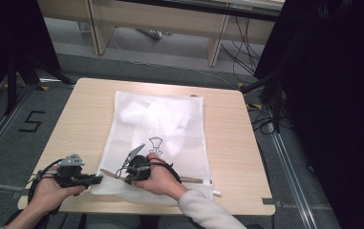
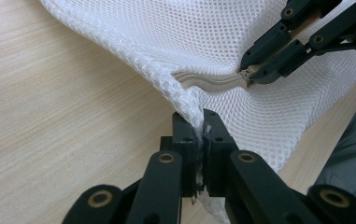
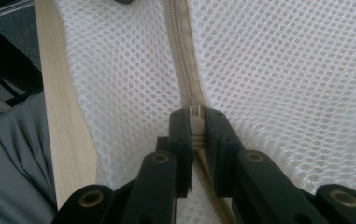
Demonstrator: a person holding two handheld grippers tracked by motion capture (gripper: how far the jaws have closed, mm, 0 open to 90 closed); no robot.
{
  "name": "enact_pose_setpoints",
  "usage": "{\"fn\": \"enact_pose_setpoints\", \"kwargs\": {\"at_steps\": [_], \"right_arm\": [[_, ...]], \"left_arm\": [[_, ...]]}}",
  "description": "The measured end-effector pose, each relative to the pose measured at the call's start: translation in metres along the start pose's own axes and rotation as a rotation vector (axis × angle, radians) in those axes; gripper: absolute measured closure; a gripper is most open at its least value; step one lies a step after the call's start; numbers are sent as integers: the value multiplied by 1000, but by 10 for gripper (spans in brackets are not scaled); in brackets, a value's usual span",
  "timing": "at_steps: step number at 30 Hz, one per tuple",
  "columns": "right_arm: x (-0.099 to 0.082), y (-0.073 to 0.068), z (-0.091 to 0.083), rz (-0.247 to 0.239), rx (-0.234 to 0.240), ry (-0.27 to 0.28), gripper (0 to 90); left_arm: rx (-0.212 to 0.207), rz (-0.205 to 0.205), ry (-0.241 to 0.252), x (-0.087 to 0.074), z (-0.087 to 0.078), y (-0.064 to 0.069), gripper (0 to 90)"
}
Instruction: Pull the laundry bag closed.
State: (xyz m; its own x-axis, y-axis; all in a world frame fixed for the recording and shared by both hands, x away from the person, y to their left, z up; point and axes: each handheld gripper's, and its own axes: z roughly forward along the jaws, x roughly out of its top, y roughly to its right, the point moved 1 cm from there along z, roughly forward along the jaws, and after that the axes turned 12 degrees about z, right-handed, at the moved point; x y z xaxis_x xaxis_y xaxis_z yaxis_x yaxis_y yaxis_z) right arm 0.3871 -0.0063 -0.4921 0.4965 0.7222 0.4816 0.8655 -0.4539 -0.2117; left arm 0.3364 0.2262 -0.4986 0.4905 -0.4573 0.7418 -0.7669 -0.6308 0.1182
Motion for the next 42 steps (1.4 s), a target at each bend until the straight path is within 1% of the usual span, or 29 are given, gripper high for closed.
{"fn": "enact_pose_setpoints", "kwargs": {"at_steps": [3,5,6,7,8,9,10,12,15,16,17,18,20,21,22,23,26,27,29,31,32,33,34,35,36,37,39,40,42], "right_arm": [[-1,2,-2,-6,1,-6,825],[-3,3,-2,-1,1,-5,825],[-4,3,-3,13,-6,-13,825],[-4,3,-3,14,-8,-14,825],[-4,3,-3,14,-8,-14,825],[-4,4,-3,9,-7,-12,825],[-4,4,-3,2,-3,-11,825],[-4,3,-5,18,-5,-15,825],[-4,4,-5,3,1,-12,825],[-4,4,-5,3,1,-12,825],[-4,4,-5,-1,-1,-12,825],[-5,4,-6,11,-13,-17,825],[-6,5,-7,11,-15,-20,825],[-6,5,-7,17,-15,-19,825],[-6,6,-8,14,-6,-17,825],[-7,6,-8,21,-10,-15,825],[-7,6,-10,19,-22,-15,825],[-8,6,-11,21,-12,-17,825],[-8,7,-12,22,-22,-20,825],[-10,8,-13,22,-12,-19,825],[-10,9,-14,10,-18,-17,825],[-11,9,-15,16,-25,-18,825],[-11,10,-16,16,-20,-17,825],[-11,10,-16,16,-20,-17,825],[-12,11,-17,22,-16,-17,825],[-12,11,-17,21,-14,-16,825],[-12,11,-18,27,-23,-17,825],[-12,11,-18,26,-23,-17,825],[-12,10,-18,27,-20,-14,825]], "left_arm": [[-2,-9,3,0,1,0,854],[-1,-9,2,0,0,0,853],[0,-10,2,-1,0,0,853],[-4,7,-14,-1,-1,-1,854],[-3,2,-15,-1,-1,-1,854],[3,7,-11,-2,-1,-1,853],[8,-16,18,-1,1,1,853],[5,-10,14,-1,1,0,853],[5,-11,17,-1,1,0,852],[4,12,-5,-1,0,-1,853],[8,-14,17,-1,1,0,852],[8,-10,14,-1,1,0,853],[7,-11,14,-2,2,0,852],[4,-10,-2,-1,1,0,852],[0,-9,-1,-1,1,-1,852],[8,-11,14,-1,2,0,852],[6,-11,14,-2,2,0,852],[6,-8,11,-2,2,0,852],[7,-7,9,-2,2,0,852],[9,-7,5,-2,2,0,851],[8,-5,-9,-1,1,-1,851],[0,-6,-7,-1,1,-1,851],[2,-5,-7,-1,1,-1,851],[8,-8,8,-2,2,0,851],[4,21,-14,-2,0,-2,851],[6,18,-14,-2,0,-2,851],[9,-11,11,-2,2,0,851],[5,14,-9,-2,1,-2,851],[7,21,-12,-2,0,-2,851]]}}
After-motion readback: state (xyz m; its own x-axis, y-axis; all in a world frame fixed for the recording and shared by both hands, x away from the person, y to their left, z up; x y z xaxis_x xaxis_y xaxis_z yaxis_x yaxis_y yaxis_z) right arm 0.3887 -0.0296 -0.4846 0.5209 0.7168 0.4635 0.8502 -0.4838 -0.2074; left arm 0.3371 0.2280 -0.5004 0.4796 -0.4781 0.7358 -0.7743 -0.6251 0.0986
